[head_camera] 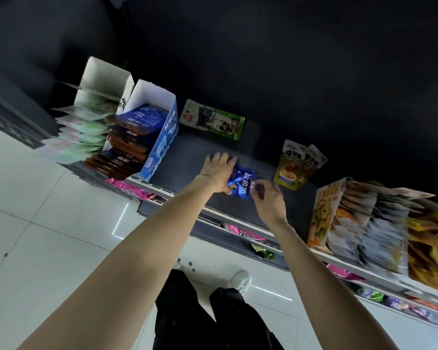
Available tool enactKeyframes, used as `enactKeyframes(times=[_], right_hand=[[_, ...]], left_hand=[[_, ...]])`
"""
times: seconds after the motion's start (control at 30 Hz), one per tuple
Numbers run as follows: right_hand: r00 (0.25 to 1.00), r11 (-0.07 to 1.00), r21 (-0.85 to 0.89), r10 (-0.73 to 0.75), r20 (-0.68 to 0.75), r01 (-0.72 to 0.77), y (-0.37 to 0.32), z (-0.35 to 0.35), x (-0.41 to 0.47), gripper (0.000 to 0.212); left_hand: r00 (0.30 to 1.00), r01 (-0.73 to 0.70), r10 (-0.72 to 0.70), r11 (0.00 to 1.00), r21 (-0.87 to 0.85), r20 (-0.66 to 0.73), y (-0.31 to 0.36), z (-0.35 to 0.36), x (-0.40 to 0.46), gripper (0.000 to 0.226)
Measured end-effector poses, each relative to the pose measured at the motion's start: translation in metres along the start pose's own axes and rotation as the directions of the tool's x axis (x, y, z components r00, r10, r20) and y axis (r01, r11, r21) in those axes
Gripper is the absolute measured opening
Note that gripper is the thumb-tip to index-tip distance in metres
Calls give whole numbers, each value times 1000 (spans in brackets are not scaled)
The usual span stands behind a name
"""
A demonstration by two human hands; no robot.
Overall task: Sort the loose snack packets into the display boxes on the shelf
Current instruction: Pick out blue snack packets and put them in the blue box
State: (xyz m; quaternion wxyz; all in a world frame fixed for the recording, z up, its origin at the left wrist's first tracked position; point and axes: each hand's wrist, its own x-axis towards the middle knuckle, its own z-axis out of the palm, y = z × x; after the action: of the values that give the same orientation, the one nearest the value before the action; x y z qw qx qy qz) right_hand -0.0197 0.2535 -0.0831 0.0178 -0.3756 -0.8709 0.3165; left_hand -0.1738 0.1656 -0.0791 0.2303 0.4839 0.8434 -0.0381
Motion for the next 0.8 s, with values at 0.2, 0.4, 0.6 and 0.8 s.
enactKeyframes(times=[0.2, 0.4, 0.6, 0.8], right_hand=[[952, 819, 490, 292, 92, -298, -16, -16, -11, 67], [994, 778, 625, 8, -113, 64, -93, -69, -52, 34], [910, 883, 259, -328, -255, 391, -185, -70, -39, 17], [905, 875, 377, -142, -400, 304, -251, -22, 15, 22]], left_hand=[[969, -148, 84, 951, -271, -233, -7, -21, -31, 40], [856, -333, -56, 700, -631, -514, -29, -55, -113, 37], [675, -341, -170, 791, -509, -718, -92, -103, -154, 30], [602, -252, -463, 663, -705, -651, -163, -121, -149, 32]])
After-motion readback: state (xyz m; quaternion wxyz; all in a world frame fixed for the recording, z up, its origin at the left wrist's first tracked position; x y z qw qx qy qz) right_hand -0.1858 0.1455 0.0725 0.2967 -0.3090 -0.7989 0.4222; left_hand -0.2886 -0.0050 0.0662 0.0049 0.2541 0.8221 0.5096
